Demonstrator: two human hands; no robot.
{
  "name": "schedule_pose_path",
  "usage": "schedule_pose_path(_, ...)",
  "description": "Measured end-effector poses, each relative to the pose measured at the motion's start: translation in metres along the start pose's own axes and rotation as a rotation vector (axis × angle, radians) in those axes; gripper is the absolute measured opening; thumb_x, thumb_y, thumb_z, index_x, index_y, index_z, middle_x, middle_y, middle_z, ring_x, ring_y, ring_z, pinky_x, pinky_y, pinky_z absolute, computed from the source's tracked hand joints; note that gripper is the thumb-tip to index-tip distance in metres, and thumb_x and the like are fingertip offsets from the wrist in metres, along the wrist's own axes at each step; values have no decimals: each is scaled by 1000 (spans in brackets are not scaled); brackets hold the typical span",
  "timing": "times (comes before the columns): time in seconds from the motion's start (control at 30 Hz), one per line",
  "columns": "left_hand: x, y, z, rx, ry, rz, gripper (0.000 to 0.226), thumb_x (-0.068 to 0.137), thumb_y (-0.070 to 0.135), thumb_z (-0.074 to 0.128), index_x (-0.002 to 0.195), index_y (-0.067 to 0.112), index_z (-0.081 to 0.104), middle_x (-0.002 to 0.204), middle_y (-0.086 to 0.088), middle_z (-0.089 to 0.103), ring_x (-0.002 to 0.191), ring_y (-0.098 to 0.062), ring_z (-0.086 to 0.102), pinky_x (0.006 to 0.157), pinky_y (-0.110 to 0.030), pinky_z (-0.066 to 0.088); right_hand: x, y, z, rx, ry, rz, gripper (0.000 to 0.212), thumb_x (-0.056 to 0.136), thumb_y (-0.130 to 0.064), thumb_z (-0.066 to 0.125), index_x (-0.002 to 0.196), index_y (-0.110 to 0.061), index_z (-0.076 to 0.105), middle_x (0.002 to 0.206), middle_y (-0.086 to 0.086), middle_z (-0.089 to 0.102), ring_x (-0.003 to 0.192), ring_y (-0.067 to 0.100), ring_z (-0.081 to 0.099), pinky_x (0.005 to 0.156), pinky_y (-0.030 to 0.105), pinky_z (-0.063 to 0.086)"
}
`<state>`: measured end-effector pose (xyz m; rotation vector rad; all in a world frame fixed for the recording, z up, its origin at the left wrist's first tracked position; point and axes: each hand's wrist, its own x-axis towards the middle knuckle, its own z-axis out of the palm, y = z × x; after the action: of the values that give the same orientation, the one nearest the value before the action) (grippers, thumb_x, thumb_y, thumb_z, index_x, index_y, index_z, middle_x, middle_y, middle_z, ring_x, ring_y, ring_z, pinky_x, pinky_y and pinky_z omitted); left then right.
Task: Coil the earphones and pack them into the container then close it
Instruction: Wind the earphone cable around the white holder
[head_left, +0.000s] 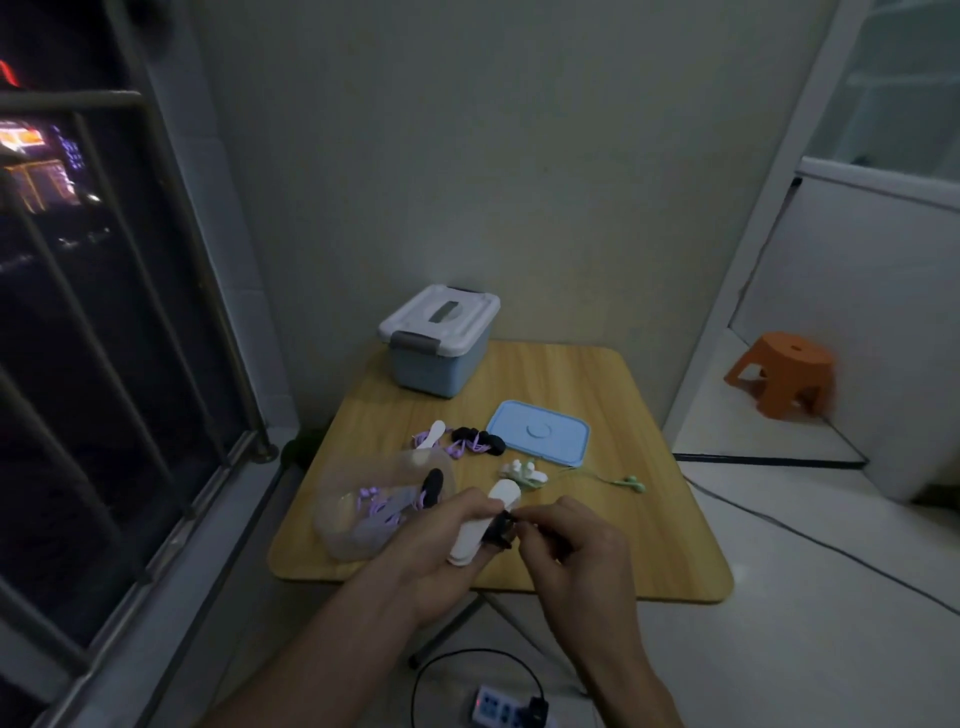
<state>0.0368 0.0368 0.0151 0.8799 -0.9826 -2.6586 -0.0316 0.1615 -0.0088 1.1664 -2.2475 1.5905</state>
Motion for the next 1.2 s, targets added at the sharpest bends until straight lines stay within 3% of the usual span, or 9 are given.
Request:
schedule_pose_path(0.23,-8,4,-10,-81,-125,-136,16,94,8,46,109,2,45,85,-15,53,77,-25,53,70,-37,54,-7,-5,6,-81,-52,-19,20,80,-11,71,87,-28,78,70,-12,63,65,6,58,57,19,41)
schedule_pose_path(0.33,-5,3,-11,-90,-89,-139,10,96,12,47,101,3,49,79,-13,53,71,-22,52,65,-36,52,-12,-8,9,-107,-54,-57,20,80,-15,71,94,-28,78,69,-14,58,64,0,55,57,10,36)
schedule_pose_path(0.43,-8,3,-11,-155,-125,-161,12,90,12,56,81,8,50,77,-9,48,70,-18,47,71,-32,46,-13,-10,10,-120,-30,-69,19,80,-12,74,95,-24,79,69,-13,58,64,-1,55,58,9,36)
schedule_pose_path(0.57,-14,4,-10,-241,-147,-170,8,82,10,59,81,5,53,80,-12,50,75,-21,48,91,-34,40,-15,-9,11,-124,-6,-46,22,78,-7,78,92,-23,78,69,-13,59,65,1,56,58,10,37)
schedule_pose_path(0.8,-20,8,5,-318,42,-31,16,99,9,48,105,-4,56,101,-20,53,83,-29,56,72,-42,48,-22,-15,10,-36,55,23,15,75,-12,77,76,-26,74,62,-9,60,56,4,53,51,17,41)
schedule_pose_path(0.87,-21,8,7,-287,46,8,13,98,7,49,103,-2,56,96,-18,54,81,-27,55,72,-40,50,-26,-17,9,20,50,112,21,74,-7,77,74,-27,74,61,-7,64,55,9,57,50,27,48)
schedule_pose_path(1.0,-22,10,9,-226,41,74,8,97,7,50,95,1,56,77,-11,53,72,-20,53,78,-35,49,-30,-22,5,131,4,307,22,73,-2,79,66,-21,74,52,-13,62,50,2,56,51,13,43)
schedule_pose_path(1.13,-19,11,8,-167,55,184,22,95,6,54,116,2,56,79,-9,59,73,-18,57,77,-33,50,-31,-29,5,213,-10,450,19,74,-7,80,63,-22,75,48,-4,62,48,6,56,56,43,55)
schedule_pose_path(1.2,-19,11,7,-115,90,245,32,90,3,60,122,1,57,86,-9,63,74,-17,59,68,-29,52,-31,-29,5,193,-1,443,22,74,-7,80,61,-24,74,49,-5,63,48,5,56,56,40,54)
